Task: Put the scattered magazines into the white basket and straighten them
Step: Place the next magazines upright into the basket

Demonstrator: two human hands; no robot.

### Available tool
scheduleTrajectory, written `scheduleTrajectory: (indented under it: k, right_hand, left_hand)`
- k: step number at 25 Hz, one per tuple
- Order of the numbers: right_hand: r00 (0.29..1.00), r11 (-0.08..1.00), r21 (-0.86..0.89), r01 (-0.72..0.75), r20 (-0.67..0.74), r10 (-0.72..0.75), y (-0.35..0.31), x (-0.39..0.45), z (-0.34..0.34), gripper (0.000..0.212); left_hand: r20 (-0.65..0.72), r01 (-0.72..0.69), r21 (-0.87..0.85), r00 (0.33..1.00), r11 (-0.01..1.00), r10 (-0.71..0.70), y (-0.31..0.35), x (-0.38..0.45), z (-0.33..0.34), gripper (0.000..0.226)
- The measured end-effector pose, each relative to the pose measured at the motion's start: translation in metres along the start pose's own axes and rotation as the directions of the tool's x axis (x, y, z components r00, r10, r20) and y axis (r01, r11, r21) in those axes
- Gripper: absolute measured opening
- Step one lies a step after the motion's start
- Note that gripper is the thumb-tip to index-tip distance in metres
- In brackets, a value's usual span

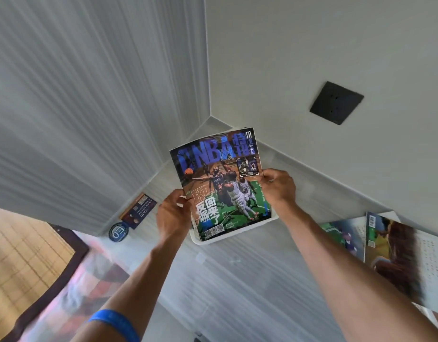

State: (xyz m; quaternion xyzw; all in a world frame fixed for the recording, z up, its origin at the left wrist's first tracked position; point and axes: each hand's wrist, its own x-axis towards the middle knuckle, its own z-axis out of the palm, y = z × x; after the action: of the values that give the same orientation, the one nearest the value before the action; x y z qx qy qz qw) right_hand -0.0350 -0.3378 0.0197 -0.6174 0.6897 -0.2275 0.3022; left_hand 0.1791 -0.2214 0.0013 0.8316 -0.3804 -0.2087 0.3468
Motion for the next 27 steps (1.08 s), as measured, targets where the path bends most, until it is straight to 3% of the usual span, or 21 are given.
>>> scheduleTrajectory:
  k: [1, 4, 6, 9, 12, 15, 18, 23, 27]
  right_hand:
    - [1.000, 1.000, -0.031, -0.005, 0.007, 0.006, 0.000, 0.002, 0.003, 0.011]
    - [0.997, 0.995, -0.081, -0.057, 0.044, 0.061, 0.003, 0.002, 0.001, 0.024]
    - [0.995, 0.996, 0.053, -0.075, 0.074, 0.071, 0.018, -0.015, -0.008, 0.029]
    - [0.999, 0.988, 0.154, -0.031, -0.020, 0.034, 0.069, -0.054, -0.027, 0.027]
    - [0.986, 0.977, -0.136, -0.167, -0.026, 0.165, 0.150, -0.084, -0.057, 0.041]
    - [0.953, 0.849, -0.503, -0.161, 0.144, 0.266, 0.220, -0.119, -0.073, 0.073]
    - [0.936, 0.799, -0.601, -0.017, 0.271, 0.224, 0.246, -0.156, -0.063, 0.081]
    - [0.906, 0.844, -0.527, 0.095, 0.397, 0.146, 0.239, -0.200, -0.057, 0.079]
    - [0.856, 0.871, -0.450, 0.196, 0.513, 0.072, 0.225, -0.247, -0.046, 0.077]
  left_hand:
    - [-0.009, 0.010, 0.024, 1.000, 1.000, -0.010, -0.004, 0.001, 0.002, 0.005]
    - [0.009, 0.053, 0.201, 0.998, 0.978, -0.056, -0.001, 0.008, 0.004, 0.025]
    - [0.030, 0.015, 0.258, 0.999, 0.966, -0.023, 0.006, 0.007, 0.006, 0.029]
    - [0.065, -0.195, -0.001, 0.979, 0.981, 0.194, 0.027, -0.021, 0.021, 0.017]
    - [0.194, -0.313, -0.195, 0.917, 0.930, 0.349, 0.056, -0.074, 0.054, 0.010]
    - [0.365, -0.321, -0.257, 0.841, 0.912, 0.399, 0.069, -0.124, 0.094, 0.006]
    - [0.486, -0.295, -0.179, 0.803, 0.939, 0.345, 0.062, -0.154, 0.119, 0.016]
    - [0.663, -0.282, 0.096, 0.734, 0.955, 0.150, 0.047, -0.186, 0.142, 0.038]
    - [0.709, -0.274, 0.277, 0.705, 0.921, -0.003, 0.036, -0.202, 0.155, 0.057]
